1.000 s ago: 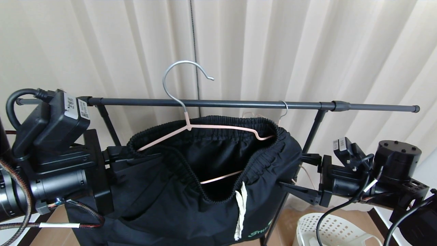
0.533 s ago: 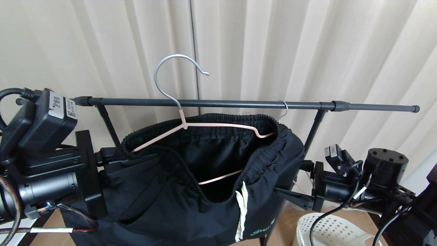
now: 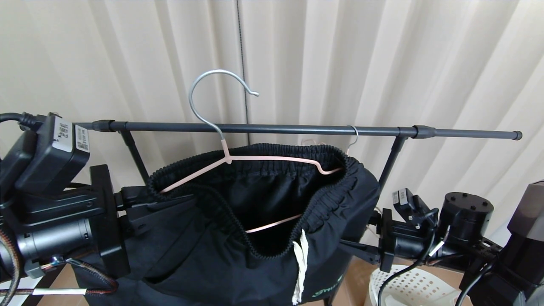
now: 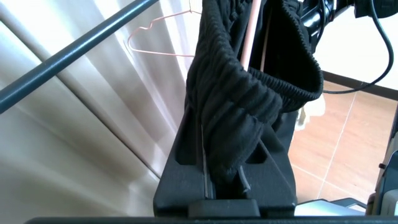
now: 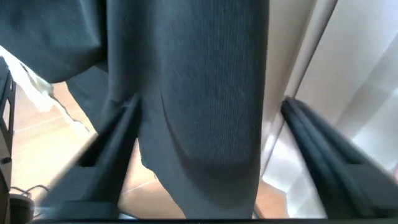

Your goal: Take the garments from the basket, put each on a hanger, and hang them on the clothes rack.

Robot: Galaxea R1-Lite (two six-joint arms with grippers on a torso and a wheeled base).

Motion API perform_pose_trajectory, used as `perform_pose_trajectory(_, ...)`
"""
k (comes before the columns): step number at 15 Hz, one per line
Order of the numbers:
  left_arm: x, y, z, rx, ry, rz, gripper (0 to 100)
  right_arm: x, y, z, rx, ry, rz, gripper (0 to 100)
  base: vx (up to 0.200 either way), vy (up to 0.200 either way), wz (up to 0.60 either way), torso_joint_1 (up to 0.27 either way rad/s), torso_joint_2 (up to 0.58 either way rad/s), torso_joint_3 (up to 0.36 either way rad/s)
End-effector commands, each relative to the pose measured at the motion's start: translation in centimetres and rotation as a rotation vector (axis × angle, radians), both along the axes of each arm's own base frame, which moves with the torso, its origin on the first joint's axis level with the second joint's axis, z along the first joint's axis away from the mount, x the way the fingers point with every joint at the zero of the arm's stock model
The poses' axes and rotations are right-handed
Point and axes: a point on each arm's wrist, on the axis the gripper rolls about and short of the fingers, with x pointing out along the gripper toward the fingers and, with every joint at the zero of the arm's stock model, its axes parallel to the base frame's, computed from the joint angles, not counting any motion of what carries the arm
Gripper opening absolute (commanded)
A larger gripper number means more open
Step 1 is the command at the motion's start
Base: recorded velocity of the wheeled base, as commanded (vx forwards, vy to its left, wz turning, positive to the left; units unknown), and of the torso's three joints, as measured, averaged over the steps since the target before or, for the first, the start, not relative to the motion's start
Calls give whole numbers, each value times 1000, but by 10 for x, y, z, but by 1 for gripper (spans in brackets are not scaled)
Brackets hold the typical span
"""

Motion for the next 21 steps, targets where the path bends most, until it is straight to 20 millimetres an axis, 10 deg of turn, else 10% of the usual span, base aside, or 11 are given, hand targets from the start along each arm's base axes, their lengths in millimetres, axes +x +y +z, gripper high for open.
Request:
perform_pose_trajectory(1, 0, 0, 1, -2, -1, 1, 0, 1, 0, -2, -3, 7, 0, 0, 0, 0, 0, 0, 0, 0)
perform_pose_trajectory(21, -11, 8, 11, -75, 7, 30, 0, -7, -3, 3, -2, 2, -8, 0, 0, 0, 0, 0, 0, 0)
